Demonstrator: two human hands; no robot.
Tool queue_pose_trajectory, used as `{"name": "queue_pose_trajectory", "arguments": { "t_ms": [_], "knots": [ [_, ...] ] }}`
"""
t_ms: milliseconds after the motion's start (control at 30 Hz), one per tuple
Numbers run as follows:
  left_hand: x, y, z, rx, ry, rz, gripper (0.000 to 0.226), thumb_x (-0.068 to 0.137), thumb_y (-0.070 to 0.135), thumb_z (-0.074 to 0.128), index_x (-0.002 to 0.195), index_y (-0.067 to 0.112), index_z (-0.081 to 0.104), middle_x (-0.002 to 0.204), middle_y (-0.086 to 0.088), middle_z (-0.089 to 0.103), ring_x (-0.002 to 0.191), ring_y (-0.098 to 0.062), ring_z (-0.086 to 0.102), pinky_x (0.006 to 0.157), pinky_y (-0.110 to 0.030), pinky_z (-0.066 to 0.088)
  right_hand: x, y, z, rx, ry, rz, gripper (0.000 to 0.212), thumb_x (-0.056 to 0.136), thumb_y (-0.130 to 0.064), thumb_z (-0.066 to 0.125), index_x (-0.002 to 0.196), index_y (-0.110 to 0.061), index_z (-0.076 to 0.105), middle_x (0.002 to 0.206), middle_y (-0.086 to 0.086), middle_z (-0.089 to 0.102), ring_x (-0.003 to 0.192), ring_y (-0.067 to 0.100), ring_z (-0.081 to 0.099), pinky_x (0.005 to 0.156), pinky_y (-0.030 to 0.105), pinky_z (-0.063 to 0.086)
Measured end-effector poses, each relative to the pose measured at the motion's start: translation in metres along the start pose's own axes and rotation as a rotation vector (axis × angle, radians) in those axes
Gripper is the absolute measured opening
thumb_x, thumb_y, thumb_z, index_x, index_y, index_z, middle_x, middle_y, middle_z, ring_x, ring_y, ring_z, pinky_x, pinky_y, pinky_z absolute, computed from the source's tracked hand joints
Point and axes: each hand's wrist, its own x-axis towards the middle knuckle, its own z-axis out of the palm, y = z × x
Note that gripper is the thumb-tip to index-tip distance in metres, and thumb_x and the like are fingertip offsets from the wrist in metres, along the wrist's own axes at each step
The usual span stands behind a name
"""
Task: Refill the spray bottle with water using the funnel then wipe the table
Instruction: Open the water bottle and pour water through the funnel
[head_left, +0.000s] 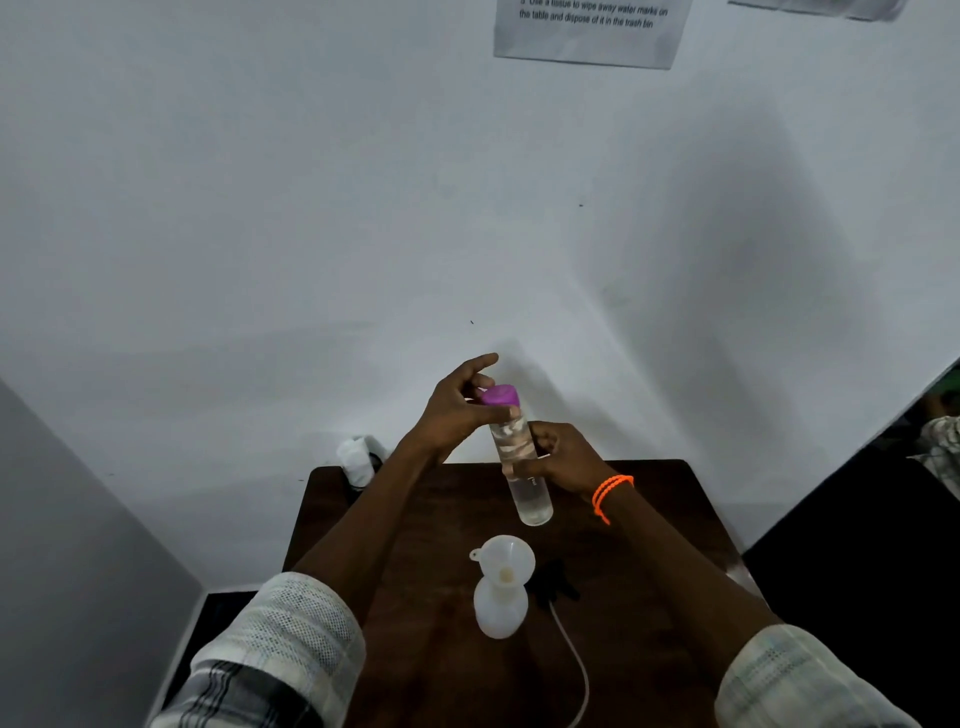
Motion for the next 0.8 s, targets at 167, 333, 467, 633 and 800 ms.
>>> {"name": "queue_pose_trajectory", "arguments": {
  "t_ms": [167,333,467,633,800],
  "knots": [
    [0.002,-0.001,-0.001,-0.092,-0.026,-0.013,0.075,0.071,-0.004,0.083,0.136,0.023,0.057,0.122,-0.009,0.066,0.114,-0.022,0.065,0.094,-0.031,0.055,0.002,0.004,0.0,0.025,0.008,0.001,0.037,0.064,-0.02,0.091,0.098,-0.023,0.078,0.096,0.0,0.079,0.093,0.019,0.074,0.091,0.043,0.058],
    [0.004,-0.002,0.002,0.058,0.048,0.015,0.086,0.061,0.027,0.094,0.138,0.029,0.056,0.113,0.0,0.063,0.097,-0.011,0.063,0.089,-0.028,0.057,0.002,0.006,0.001,-0.021,0.005,-0.003,0.034,0.067,-0.021,0.09,0.099,-0.024,0.078,0.095,-0.005,0.078,0.089,0.011,0.073,0.086,0.035,0.057],
    [0.004,-0.004,0.002,-0.058,-0.037,-0.012,0.079,0.072,-0.001,0.085,0.141,0.021,0.053,0.127,-0.008,0.066,0.117,-0.021,0.065,0.096,-0.033,0.055,0.003,0.009,0.001,-0.01,0.008,0.004,0.034,0.067,-0.02,0.09,0.099,-0.024,0.078,0.095,-0.004,0.078,0.09,0.013,0.074,0.089,0.04,0.058],
    [0.002,-0.006,0.008,0.084,0.084,0.031,0.089,0.056,0.032,0.097,0.136,0.03,0.058,0.109,-0.004,0.067,0.099,-0.015,0.067,0.09,-0.029,0.057,0.003,0.014,0.0,-0.036,0.004,0.001,0.033,0.064,-0.022,0.091,0.094,-0.022,0.077,0.091,0.0,0.078,0.088,0.018,0.074,0.087,0.046,0.057],
    [0.003,-0.004,0.013,-0.107,-0.019,-0.038,0.076,0.071,0.007,0.079,0.14,0.022,0.053,0.13,-0.008,0.064,0.119,-0.021,0.063,0.101,-0.038,0.052,0.001,0.014,0.001,0.021,0.028,0.004,0.035,0.066,-0.018,0.091,0.098,-0.022,0.078,0.094,-0.001,0.079,0.09,0.016,0.074,0.086,0.038,0.058]
  ]
}}
